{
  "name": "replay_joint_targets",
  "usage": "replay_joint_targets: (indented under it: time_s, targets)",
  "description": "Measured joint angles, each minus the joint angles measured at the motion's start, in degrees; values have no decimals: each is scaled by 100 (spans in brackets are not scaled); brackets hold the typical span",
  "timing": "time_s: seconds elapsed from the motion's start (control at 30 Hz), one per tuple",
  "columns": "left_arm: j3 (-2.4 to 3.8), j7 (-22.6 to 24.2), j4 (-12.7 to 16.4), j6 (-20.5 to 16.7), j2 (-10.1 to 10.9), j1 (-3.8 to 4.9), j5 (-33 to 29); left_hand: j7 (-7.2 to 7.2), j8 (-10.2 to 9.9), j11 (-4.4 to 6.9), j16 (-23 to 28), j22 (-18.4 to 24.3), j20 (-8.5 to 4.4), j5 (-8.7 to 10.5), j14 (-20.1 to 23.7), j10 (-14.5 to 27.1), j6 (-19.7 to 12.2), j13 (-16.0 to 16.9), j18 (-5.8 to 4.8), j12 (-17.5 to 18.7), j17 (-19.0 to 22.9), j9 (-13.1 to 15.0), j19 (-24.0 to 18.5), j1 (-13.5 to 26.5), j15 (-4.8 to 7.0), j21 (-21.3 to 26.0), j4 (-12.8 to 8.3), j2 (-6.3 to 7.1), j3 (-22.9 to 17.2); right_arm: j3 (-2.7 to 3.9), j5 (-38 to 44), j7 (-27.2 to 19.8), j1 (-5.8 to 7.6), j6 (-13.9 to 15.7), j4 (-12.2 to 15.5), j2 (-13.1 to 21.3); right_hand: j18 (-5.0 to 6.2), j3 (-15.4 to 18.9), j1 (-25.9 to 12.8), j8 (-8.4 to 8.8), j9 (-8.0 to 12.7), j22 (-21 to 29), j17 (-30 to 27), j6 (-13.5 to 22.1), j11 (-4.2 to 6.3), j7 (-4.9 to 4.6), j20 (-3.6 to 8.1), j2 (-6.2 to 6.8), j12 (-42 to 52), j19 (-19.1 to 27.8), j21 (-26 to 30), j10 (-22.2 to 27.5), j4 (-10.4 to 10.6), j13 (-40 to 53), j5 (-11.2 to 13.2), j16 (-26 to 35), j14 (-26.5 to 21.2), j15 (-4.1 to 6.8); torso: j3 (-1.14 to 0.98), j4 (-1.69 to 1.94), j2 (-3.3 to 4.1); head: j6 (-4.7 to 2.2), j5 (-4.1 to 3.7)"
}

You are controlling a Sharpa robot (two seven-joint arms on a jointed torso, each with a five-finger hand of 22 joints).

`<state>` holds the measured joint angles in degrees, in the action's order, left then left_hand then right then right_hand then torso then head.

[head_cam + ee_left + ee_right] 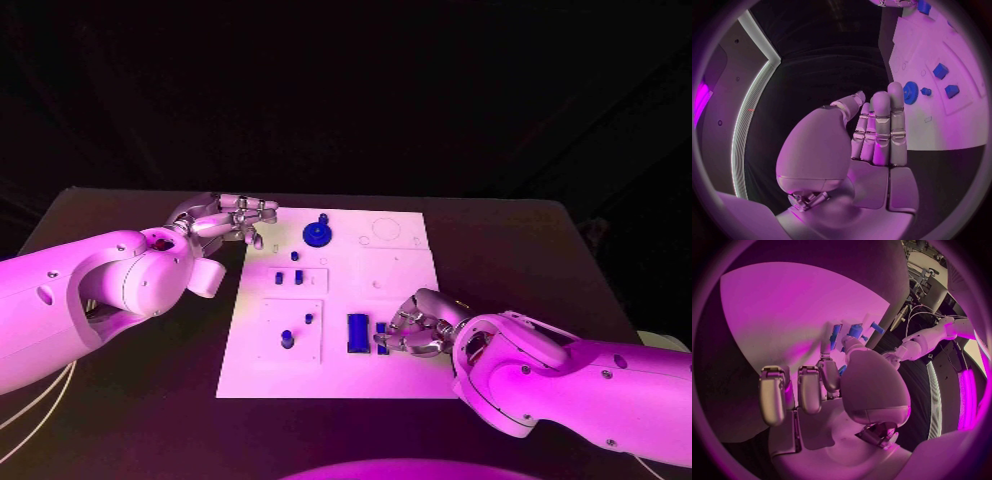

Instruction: Assemble the parts on the task board

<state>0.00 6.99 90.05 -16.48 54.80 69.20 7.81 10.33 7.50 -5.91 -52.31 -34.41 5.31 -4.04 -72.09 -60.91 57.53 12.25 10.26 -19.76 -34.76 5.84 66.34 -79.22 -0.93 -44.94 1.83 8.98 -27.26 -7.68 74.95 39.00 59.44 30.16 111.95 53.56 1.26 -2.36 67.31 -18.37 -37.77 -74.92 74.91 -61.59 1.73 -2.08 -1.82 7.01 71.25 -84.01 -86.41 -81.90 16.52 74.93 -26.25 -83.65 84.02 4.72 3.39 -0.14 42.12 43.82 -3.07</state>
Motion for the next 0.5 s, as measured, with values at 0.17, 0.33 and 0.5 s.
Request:
replay_joint_targets:
  time_s: [0.17, 0.33, 0.5]
  targets:
    - [0, -5, 0, 1, 2, 0, 0, 0, 0, 0, 0, 0, 0, 0, 0, 0, 0, 0, 0, 0, 0, 0, 0, 0, 0, 0, 0, 0, 0, 0, -1, -5, 0, -13, 1, 10, 0, 71, -13, 0, -7, 0, 0, 0, 0, 0, 0, -13, 0, 0, 0, 0, 7, 0, 81, 0, 0, 0, 0, 1, -1, -3, 0]
    - [0, -9, -1, 1, 5, 0, 0, 0, 0, 0, 0, 0, 0, 0, 0, 0, 0, -1, 0, 0, 0, 0, 0, 0, 0, 0, 0, 0, 0, 0, -2, -14, 0, -17, 18, 31, 0, 102, -38, 22, -13, 0, 0, 0, 0, 0, 0, -38, 0, 0, 0, 0, 8, 0, 101, 0, 0, 0, 0, 1, -1, -1, -2]
    - [0, -10, -2, 1, 6, 0, 0, 0, 0, 0, 0, 0, 0, 0, 0, 0, 0, -1, 0, 0, 0, 0, 0, 0, 0, 0, 0, 0, 0, 0, 0, -45, 0, -16, 28, 131, 0, 135, -36, 22, -20, 1, 0, 0, 0, 0, 0, -39, 0, 0, 28, 0, -26, 0, 100, 0, 0, 0, -1, 1, -1, 1, -1]
